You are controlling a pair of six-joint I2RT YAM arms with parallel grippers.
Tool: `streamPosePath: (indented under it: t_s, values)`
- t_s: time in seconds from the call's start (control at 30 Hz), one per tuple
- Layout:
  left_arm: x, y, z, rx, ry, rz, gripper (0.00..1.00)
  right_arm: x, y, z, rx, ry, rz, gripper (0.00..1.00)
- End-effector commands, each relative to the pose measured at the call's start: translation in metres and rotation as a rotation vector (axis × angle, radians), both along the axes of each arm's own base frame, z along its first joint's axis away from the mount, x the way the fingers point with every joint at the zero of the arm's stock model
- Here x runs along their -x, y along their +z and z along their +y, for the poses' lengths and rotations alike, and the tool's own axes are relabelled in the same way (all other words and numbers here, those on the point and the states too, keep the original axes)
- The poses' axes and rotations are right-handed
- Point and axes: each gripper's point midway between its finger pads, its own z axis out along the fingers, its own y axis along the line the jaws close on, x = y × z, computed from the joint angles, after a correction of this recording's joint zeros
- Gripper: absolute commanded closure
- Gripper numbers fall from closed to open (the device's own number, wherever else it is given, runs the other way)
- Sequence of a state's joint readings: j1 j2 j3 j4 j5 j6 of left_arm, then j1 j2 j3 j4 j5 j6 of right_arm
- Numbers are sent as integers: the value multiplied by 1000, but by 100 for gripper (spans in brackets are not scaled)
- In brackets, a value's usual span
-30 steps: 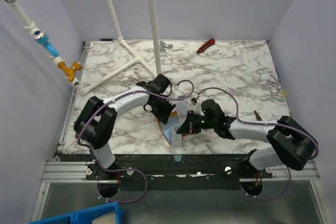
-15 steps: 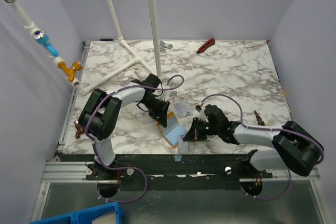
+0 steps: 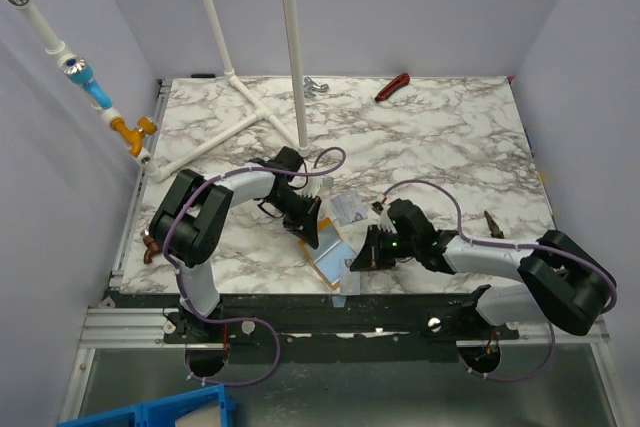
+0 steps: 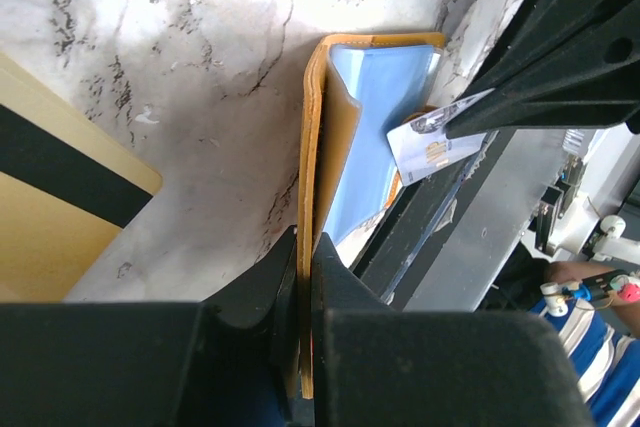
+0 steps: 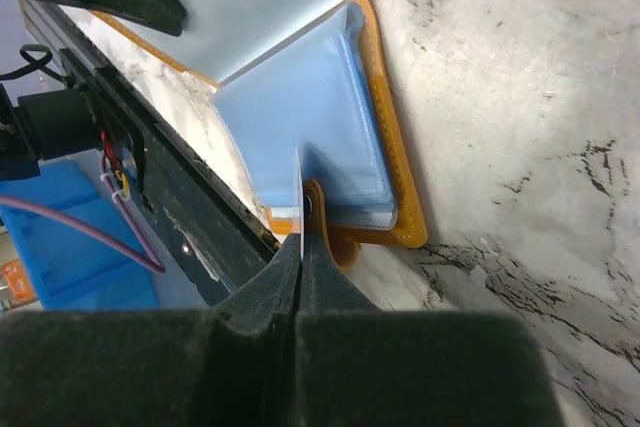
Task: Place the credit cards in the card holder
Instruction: Open the card holder at the center of the board.
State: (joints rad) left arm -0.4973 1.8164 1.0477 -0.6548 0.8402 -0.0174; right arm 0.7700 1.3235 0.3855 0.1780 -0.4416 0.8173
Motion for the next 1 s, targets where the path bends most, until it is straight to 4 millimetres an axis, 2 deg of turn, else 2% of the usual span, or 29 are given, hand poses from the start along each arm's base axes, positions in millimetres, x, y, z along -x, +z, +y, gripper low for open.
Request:
streamPosePath:
  t_s: [0.0,0.3,0.6,0.97]
  values:
    - [-10,-4,4,-35,41,-48,95,7,-8,-6,22,20,30,99]
    - [-14,-7,9,-61,57,-59,95,20,-9,-13,12,30,55,99]
    - [-16,-5,9,-61,60,-80,95,28,-10,-10,-21,68,72,99]
    - [-15,-4,10,-57,58,-86,96,23,-10,-5,-34,65,63,99]
